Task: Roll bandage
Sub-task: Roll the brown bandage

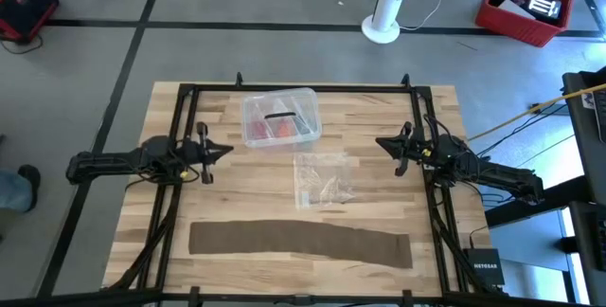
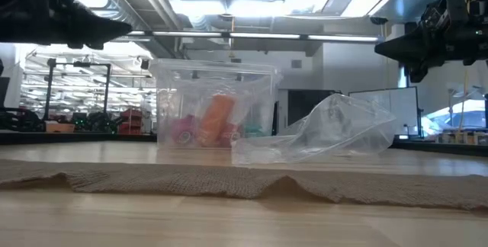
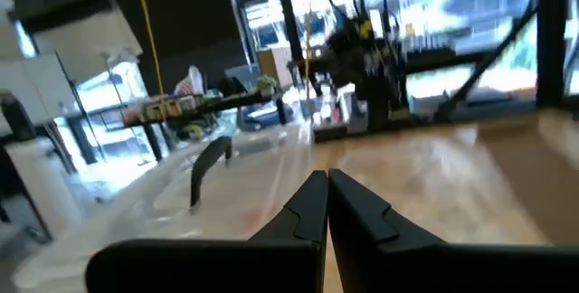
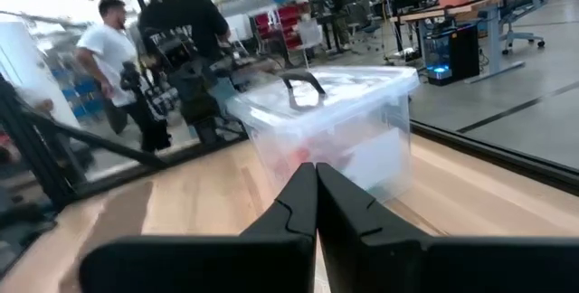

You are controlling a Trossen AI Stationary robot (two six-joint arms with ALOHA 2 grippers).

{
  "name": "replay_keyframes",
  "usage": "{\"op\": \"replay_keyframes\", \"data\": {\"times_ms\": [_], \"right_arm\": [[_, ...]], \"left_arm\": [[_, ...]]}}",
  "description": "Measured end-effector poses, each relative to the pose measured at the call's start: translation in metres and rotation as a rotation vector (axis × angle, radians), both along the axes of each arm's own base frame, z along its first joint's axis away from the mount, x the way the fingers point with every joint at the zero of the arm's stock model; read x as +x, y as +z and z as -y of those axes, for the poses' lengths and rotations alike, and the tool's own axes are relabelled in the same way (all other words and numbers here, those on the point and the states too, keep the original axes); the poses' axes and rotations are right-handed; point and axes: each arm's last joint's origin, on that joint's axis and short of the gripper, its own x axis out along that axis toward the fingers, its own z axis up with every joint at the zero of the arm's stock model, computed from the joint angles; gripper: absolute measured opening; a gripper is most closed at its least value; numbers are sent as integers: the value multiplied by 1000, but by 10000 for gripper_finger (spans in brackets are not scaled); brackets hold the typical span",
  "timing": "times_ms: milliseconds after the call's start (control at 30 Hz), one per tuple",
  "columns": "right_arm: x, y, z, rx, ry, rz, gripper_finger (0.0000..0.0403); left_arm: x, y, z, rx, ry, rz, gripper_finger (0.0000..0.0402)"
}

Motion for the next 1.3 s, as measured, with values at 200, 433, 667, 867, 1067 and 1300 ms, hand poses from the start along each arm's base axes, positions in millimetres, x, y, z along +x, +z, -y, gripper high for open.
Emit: {"op": "replay_keyframes", "data": {"times_ms": [200, 433, 667, 867, 1067, 1300], "right_arm": [[0, 5, -1, 96, 28, 77, 8], [-2, 34, -5, 30, 134, 117, 8], [15, 73, -17, 156, 279, -198, 8], [48, 93, -48, 282, 456, -545, 8], [82, 91, -101, 486, 454, -953, 25], [87, 68, -166, 664, 310, -1343, 134]], "left_arm": [[-5, 22, 0, -274, -54, 292, 4], [3, 32, 2, -298, -99, 272, 1], [36, 61, 7, -306, -122, 93, 1], [66, 73, 14, -296, -126, -121, 1], [77, 80, 22, -260, -158, -192, 1], [76, 81, 27, -248, -198, -208, 1]]}}
